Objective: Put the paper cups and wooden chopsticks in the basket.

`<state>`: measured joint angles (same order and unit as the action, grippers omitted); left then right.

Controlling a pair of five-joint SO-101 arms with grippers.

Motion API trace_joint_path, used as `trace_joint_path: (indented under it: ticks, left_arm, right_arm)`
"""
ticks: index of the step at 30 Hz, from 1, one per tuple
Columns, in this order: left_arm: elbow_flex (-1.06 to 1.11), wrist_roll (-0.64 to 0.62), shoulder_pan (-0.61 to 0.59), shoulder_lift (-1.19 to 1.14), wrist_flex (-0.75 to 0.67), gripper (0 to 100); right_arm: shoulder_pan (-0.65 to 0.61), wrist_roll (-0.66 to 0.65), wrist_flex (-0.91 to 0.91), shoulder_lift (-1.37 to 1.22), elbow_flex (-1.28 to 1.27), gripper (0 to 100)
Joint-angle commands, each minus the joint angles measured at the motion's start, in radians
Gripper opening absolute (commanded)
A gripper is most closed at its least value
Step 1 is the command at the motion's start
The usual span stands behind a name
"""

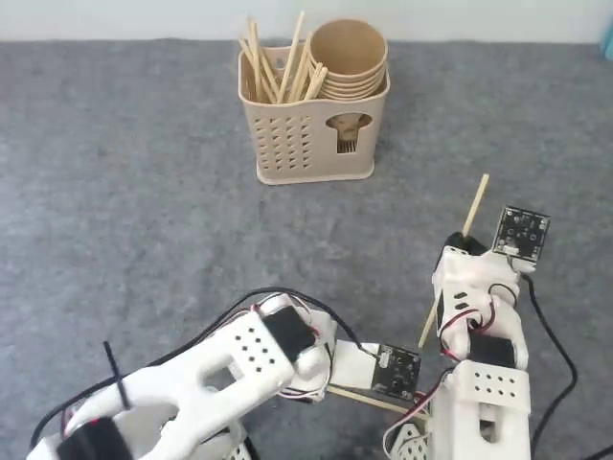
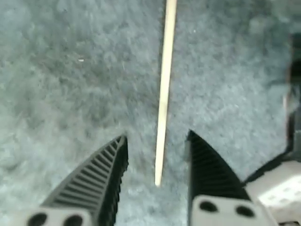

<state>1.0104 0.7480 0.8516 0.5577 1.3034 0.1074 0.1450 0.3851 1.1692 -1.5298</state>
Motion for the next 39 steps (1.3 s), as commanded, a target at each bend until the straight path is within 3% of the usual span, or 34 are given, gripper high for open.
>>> trace_joint_path:
  ticks: [1,5,13,20,25,30,39]
  left_arm:
    - [-0.008,-0.012,0.011,-0.124,-0.112,21]
    - [-0.022,-0.011,0.014,-0.247,-0.160,21]
    - [-0.133,-0.011,0.018,-0.404,-0.109,21]
    - [-0.171,-0.052,0.100,-0.517,-0.083,16]
    - [-0.228,-0.060,0.109,-0.601,-0.058,13]
    - [-0.295,-0.130,0.110,-0.707,-0.054,3]
    - [-0.343,-0.138,0.106,-0.726,-0.002,3]
  right_arm:
    - [0.012,0.012,-0.022,0.036,0.014,0.6]
    - [0.050,0.012,-0.015,0.036,0.031,0.6]
    - [0.097,0.014,-0.013,0.036,0.046,0.6]
    - [0.248,0.015,-0.013,0.038,0.089,0.6]
    - [0.340,0.103,0.013,0.038,0.127,0.6]
    - [0.371,0.112,0.084,0.038,0.178,0.6]
    - [0.377,0.112,0.082,0.038,0.180,0.6]
